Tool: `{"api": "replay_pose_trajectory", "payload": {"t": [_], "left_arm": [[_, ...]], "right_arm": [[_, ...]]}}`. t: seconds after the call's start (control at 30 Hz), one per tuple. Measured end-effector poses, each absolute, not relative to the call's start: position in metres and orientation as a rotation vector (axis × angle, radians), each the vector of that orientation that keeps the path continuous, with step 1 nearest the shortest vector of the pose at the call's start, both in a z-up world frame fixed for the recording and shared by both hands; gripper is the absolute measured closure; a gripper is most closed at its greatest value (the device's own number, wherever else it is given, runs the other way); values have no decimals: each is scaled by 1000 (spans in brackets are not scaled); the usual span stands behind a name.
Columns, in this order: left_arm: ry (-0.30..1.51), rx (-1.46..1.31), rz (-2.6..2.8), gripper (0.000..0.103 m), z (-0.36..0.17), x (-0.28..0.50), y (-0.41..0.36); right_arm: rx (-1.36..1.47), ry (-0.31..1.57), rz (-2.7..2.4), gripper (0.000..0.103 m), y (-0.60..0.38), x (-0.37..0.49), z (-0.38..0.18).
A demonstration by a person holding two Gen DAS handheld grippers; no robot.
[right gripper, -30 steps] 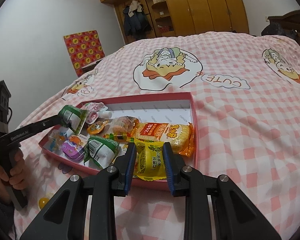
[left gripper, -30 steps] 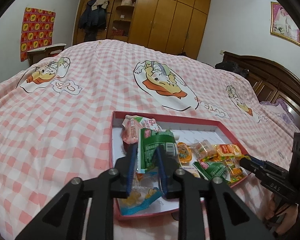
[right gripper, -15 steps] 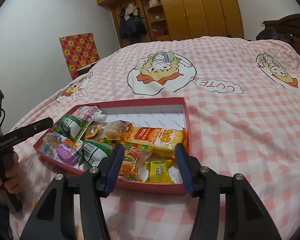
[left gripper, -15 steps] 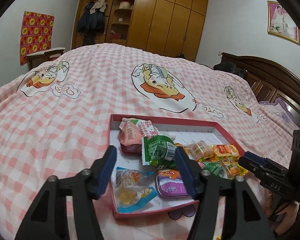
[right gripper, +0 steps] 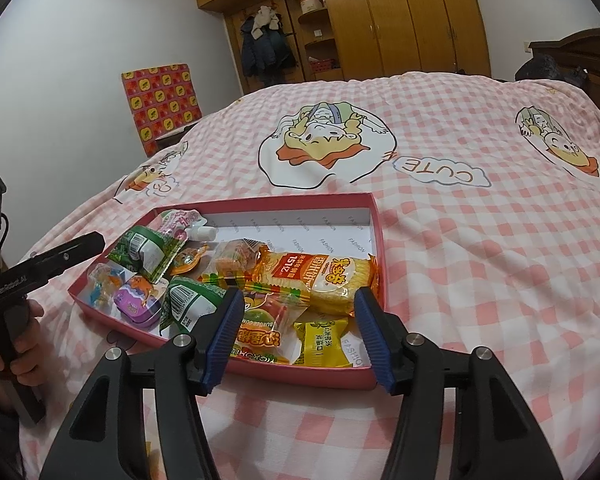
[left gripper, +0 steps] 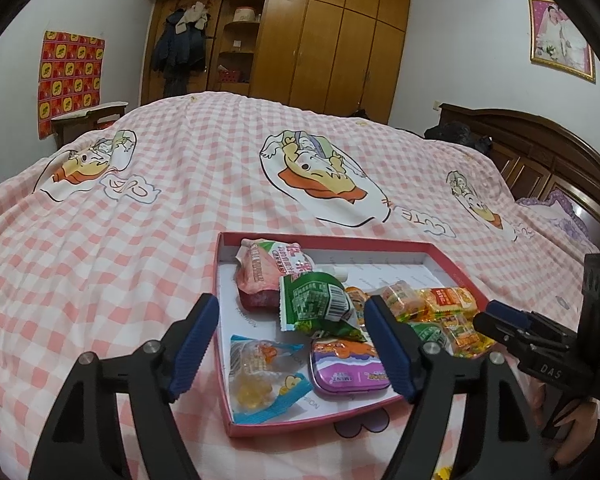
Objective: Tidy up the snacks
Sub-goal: 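Withdraw both open tools from the box toward the last snacks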
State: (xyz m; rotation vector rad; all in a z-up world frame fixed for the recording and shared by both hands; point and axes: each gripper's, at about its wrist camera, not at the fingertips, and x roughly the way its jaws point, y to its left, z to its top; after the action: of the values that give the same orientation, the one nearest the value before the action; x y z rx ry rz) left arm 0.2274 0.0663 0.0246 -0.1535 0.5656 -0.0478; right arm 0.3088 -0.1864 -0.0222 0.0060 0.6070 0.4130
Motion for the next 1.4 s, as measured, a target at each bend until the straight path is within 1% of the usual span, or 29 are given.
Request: {"api": "replay_pose_trajectory", "payload": {"t": [0.67, 0.7, 0.77, 0.9, 1.03, 1.3, 1.37, 1.4], "left_arm": [[569, -159, -59, 24, 33, 216, 67], [570, -162, -66, 24, 33, 214, 67], [574, -144, -65, 24, 34, 211, 63], [587, -117, -60, 24, 34, 202, 58], [634, -111, -73, 24, 32, 186, 50], [666, -105, -61, 24, 25, 136, 19], [690, -98, -74, 26, 19, 132, 11], [698, -91, -76, 31, 16, 131, 8]], "right_arm": [[-3, 600, 400, 44, -185, 307, -22], [-9, 597, 393, 43, -184, 307, -21], [-18, 593, 388, 38, -181, 306, -21], [-40, 587, 391, 36, -177, 303, -19], [-36, 595, 428, 36, -169, 290, -12], [-76, 682, 470, 36, -152, 236, -15], [-87, 702, 455, 38, -146, 225, -17], [-91, 710, 457, 38, -142, 220, -17]]}}
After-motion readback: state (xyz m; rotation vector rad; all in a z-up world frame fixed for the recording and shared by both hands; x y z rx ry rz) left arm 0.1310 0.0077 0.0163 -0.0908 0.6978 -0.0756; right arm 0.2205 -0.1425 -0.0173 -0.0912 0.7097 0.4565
